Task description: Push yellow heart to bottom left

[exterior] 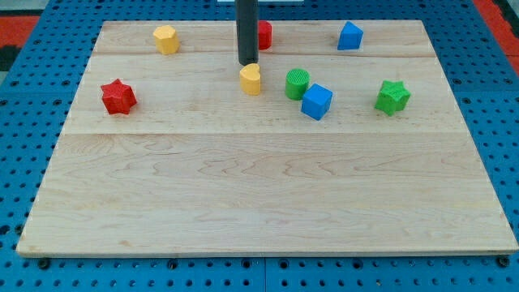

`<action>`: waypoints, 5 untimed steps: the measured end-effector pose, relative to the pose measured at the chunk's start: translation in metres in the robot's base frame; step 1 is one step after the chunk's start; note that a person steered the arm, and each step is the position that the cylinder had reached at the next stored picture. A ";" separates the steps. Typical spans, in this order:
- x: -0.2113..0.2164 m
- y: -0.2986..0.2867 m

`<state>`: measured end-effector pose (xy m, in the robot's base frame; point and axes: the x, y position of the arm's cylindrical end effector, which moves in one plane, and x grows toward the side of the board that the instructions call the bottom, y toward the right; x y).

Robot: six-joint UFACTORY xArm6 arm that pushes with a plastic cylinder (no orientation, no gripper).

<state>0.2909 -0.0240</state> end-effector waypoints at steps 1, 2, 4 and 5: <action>-0.004 -0.005; -0.005 -0.004; 0.019 -0.020; 0.031 -0.050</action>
<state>0.3222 -0.0741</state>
